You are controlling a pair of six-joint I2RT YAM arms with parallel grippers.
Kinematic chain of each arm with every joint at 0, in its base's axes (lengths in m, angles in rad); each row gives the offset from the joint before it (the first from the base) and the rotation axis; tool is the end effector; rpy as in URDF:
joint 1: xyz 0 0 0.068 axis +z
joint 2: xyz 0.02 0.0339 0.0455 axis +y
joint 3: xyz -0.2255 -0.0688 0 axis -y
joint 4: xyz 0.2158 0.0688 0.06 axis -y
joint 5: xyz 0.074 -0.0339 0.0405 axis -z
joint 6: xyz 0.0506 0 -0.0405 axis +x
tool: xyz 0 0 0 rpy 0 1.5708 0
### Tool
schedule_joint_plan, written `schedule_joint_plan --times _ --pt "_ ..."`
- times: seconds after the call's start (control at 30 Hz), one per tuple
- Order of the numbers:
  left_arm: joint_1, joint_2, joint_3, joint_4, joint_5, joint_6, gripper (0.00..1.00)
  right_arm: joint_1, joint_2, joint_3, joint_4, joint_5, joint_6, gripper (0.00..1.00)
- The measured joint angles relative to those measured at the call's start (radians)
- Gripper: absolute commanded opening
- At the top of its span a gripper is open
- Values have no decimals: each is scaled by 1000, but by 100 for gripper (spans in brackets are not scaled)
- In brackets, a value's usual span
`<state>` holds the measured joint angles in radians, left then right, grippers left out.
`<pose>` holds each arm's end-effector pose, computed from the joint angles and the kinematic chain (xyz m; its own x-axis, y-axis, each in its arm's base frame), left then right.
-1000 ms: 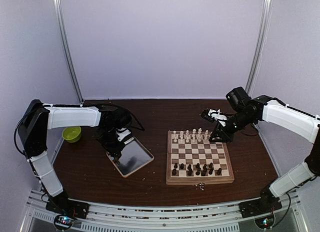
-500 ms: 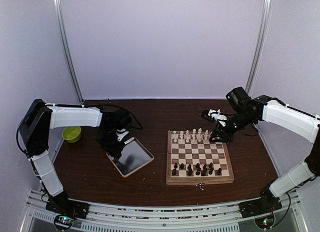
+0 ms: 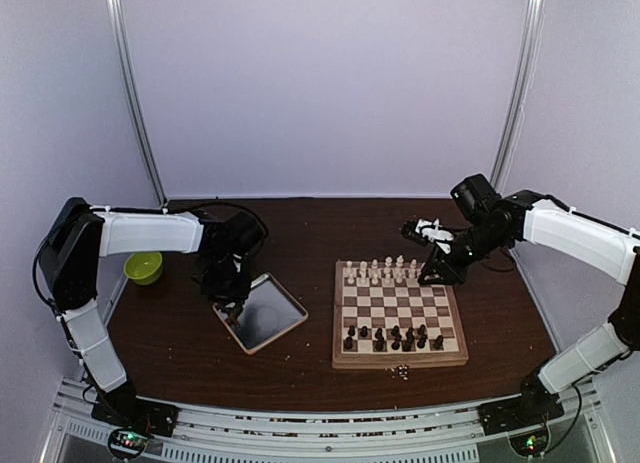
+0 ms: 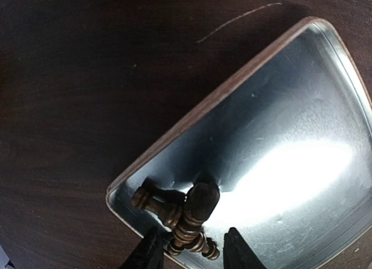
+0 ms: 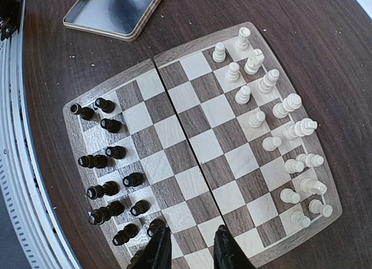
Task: Set up the chess pieces on the board
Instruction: Move the chess pile into the storage box.
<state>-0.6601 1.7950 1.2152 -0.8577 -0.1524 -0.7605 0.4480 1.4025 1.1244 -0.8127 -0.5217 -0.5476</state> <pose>0.2417 -0.1779 0.1424 -0.9740 -0.1064 -0.2000 -0.1121 0.9935 0.0174 0.2240 0.1356 0.2297 -0.3791 -0.6830 -0.6244 -0.9139 0.3820 0.1370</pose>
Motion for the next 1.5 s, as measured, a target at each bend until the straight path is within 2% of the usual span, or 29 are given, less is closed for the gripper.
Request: schedule_joint_plan --times 0.37,0.7,0.87,1.07,1.27,1.5 --pt "27 4 -52 48 12 -200 38 0 19 0 -4 3 -4 27" --pt "59 56 -58 117 47 -235 33 0 39 0 -7 4 -4 27" --pt "54 111 16 134 71 -153 33 0 47 0 -9 5 -4 27" --pt "15 120 25 181 108 3 31 0 54 0 -10 6 -4 27" --pt "-44 122 28 206 181 190 36 0 72 0 -11 5 -4 28" --pt "-94 139 53 172 147 280 35 6 87 0 -14 6 -4 28"
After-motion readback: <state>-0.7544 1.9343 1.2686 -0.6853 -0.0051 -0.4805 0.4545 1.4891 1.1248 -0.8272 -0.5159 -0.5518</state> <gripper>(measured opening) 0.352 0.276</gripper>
